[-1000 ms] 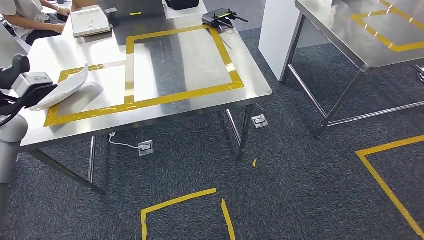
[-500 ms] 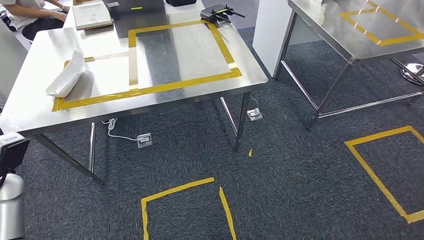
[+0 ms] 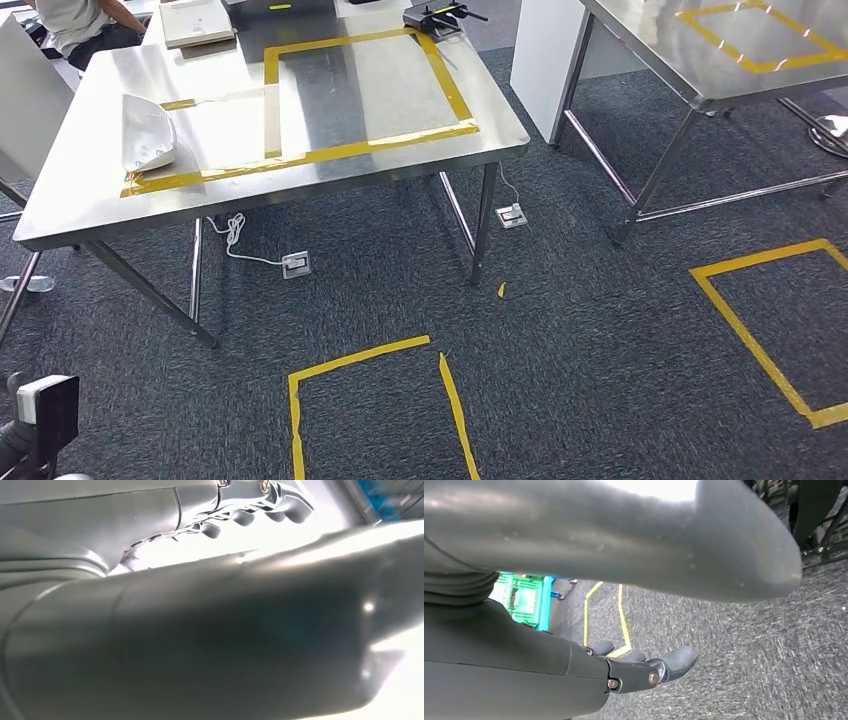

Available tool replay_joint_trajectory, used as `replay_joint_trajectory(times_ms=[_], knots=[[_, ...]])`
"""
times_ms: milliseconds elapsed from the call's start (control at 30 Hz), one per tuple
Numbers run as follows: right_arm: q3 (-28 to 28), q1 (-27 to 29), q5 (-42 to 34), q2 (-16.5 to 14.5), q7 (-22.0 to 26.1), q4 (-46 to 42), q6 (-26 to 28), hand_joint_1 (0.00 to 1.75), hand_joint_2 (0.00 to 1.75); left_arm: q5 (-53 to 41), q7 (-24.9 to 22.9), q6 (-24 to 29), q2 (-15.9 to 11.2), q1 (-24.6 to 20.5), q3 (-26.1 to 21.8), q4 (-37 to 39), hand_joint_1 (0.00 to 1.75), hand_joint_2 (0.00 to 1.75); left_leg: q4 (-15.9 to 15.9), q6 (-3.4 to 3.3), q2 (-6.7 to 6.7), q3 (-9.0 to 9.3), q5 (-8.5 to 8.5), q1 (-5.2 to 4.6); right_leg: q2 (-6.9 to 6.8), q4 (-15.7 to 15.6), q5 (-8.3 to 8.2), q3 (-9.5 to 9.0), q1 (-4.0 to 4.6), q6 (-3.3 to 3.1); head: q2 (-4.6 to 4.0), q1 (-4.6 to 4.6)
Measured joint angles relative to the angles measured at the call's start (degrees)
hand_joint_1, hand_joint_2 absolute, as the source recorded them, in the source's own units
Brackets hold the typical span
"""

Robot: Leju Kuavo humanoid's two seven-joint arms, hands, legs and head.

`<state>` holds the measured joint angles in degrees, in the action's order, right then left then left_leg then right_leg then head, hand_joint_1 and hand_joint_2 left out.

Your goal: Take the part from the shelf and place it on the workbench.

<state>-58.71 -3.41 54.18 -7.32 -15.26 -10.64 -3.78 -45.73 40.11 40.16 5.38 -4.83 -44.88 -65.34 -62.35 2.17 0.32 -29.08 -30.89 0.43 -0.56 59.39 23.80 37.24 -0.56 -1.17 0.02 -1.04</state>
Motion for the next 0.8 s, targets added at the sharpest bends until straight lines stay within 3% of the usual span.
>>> replay_joint_trajectory(times_ms=[67, 133, 167, 200, 233, 300, 333, 367, 400, 433, 500, 567, 667, 700, 733, 800], knots=[[-0.1, -0.1, 0.1, 0.0, 0.1, 0.0, 0.0, 0.0, 0.0, -1.8, -0.2, 0.0, 1.2, 0.1, -3.4, 2.6, 0.0, 0.0, 4.1, -0.75, -0.07, 2.22, -1.13, -0.3, -0.02, -0.1, -0.92, 0.14, 0.0, 0.77, 0.0, -0.04], [-0.2, 0.0, 0.3, 0.1, 0.1, 0.0, -0.1, 0.0, 0.0, -6.7, -2.5, 0.0, 1.9, -0.1, -7.4, 7.4, 0.0, 0.0, 4.6, -1.83, -0.1, 1.78, -0.5, -0.44, -0.07, -0.4, -1.67, 0.04, -0.2, 1.66, 0.0, -0.12], [-0.3, 0.0, 0.4, 0.2, 0.1, 0.0, -0.2, 0.0, 0.0, -11.9, -5.5, 0.0, 2.0, -0.5, -10.1, 11.1, 0.0, 0.0, 4.7, -2.41, -0.1, 1.43, 0.1, -0.44, -0.03, 0.0, -1.11, 0.23, -0.31, 2.0, 0.0, -0.13], [-0.4, 0.0, 0.7, 0.2, 0.1, 0.0, -0.2, 0.0, 0.0, -18.8, -10.7, 0.0, 1.9, -0.8, -13.7, 15.9, 0.0, 0.0, 4.9, -2.91, -0.03, 0.96, 0.77, -0.4, 0.04, 1.3, 0.56, 0.71, -0.35, 2.25, 0.0, -0.06], [-0.4, 0.0, 1.0, 0.3, 0.1, 0.0, -0.2, 0.0, 0.0, -25.6, -17.9, -0.1, 1.8, -0.9, -17.2, 20.9, 0.0, 0.0, 5.0, -3.26, 0.15, 0.37, 1.44, -0.38, 0.12, 3.7, 3.24, 1.51, -0.41, 2.39, 0.01, -0.02], [-0.4, 0.0, 1.5, 0.5, 0.0, 0.0, -0.2, 0.0, 0.0, -34.9, -35.6, -0.1, 1.6, -0.3, -23.3, 30.1, 0.0, 0.0, 4.8, -3.59, 0.61, -1.12, 2.58, -0.51, 0.23, 11.0, 8.97, 3.29, -0.38, 2.62, 0.01, 0.07], [-0.4, 0.0, 1.7, 0.7, 0.0, 0.0, -0.2, 0.0, 0.0, -36.7, -43.2, -0.1, 1.6, 0.0, -25.1, 33.6, 0.0, 0.0, 4.7, -3.67, 0.76, -1.99, 3.15, -0.56, 0.24, 14.0, 10.28, 3.65, -0.38, 2.71, 0.01, 0.08], [-0.4, 0.1, 1.8, 0.8, 0.0, 0.0, -0.2, 0.0, 0.0, -37.4, -48.5, -0.1, 1.7, 0.2, -26.6, 36.5, 0.0, 0.0, 4.4, -3.71, 0.76, -2.94, 3.73, -0.6, 0.24, 15.5, 10.22, 3.21, -0.35, 2.69, 0.01, 0.13], [-0.4, 0.1, 1.8, 0.9, 0.0, 0.0, -0.3, 0.0, 0.0, -37.8, -51.0, -0.1, 1.7, 0.3, -27.8, 38.9, 0.0, 0.0, 4.1, -3.7, 0.64, -3.91, 4.31, -0.61, 0.26, 14.8, 9.14, 1.72, -0.29, 2.55, 0.01, 0.17], [-0.4, 0.0, 1.9, 1.0, 0.0, 0.0, -0.3, 0.0, 0.0, -38.1, -51.4, -0.1, 1.8, 0.3, -28.8, 40.8, 0.0, 0.0, 3.8, -3.65, 0.46, -4.9, 4.86, -0.62, 0.28, 12.1, 7.78, -0.86, -0.16, 2.26, 0.01, 0.21], [-0.4, -0.4, 1.8, 1.3, -0.1, 0.0, -0.2, 0.0, 0.0, -38.8, -49.4, -0.1, 1.8, 0.2, -30.2, 43.9, 0.0, 0.0, 3.3, -3.28, 0.1, -6.23, 5.83, -0.69, 0.27, 3.8, 7.17, -7.06, 0.25, 1.51, 0.01, 0.18], [-0.4, -0.7, 1.8, 1.4, -0.1, 0.0, 0.0, 0.0, 0.0, -39.9, -47.4, -0.1, 1.8, 0.0, -30.9, 46.3, 0.0, 0.0, 3.2, -2.64, -0.01, -6.53, 6.62, -0.68, 0.22, -0.9, 7.92, -9.89, 0.63, 1.04, 0.01, 0.28], [-0.4, -0.7, 1.9, 1.4, 0.4, 0.0, 0.4, 0.0, 0.0, -41.0, -45.2, -0.1, 1.8, -0.1, -31.1, 49.2, 0.0, 0.0, 3.3, -1.56, -0.05, -6.73, 7.09, -0.53, 0.06, -2.0, 6.59, -9.17, 0.5, 0.1, 0.01, 0.55], [-0.4, -0.7, 2.0, 1.4, 0.5, 0.0, 0.6, 0.0, 0.0, -40.8, -44.5, -0.3, 1.9, -0.1, -31.1, 50.0, 0.0, 0.0, 2.5, -1.26, -0.11, -7.06, 5.69, -0.49, -0.01, -2.3, 5.78, -8.66, 0.33, -0.28, 0.01, 0.51], [-0.4, -0.7, 2.1, 1.4, 0.5, 0.0, 0.9, 0.0, 0.0, -40.5, -43.7, -0.5, 1.9, -0.1, -31.2, 50.7, 0.0, 0.0, 0.7, -0.96, -0.18, -7.6, 3.25, -0.41, -0.08, -2.5, 4.91, -7.99, 0.16, -0.54, 0.01, 0.43], [-0.4, -0.6, 2.3, 1.4, 0.5, 0.0, 1.3, 0.0, 0.0, -39.9, -41.0, -1.2, 1.8, -0.2, -31.3, 51.7, 0.0, 0.0, -5.4, -0.42, -0.24, -8.85, -2.77, -0.17, -0.12, -2.5, 3.5, -6.29, 0.13, -0.67, 0.01, 0.3]])
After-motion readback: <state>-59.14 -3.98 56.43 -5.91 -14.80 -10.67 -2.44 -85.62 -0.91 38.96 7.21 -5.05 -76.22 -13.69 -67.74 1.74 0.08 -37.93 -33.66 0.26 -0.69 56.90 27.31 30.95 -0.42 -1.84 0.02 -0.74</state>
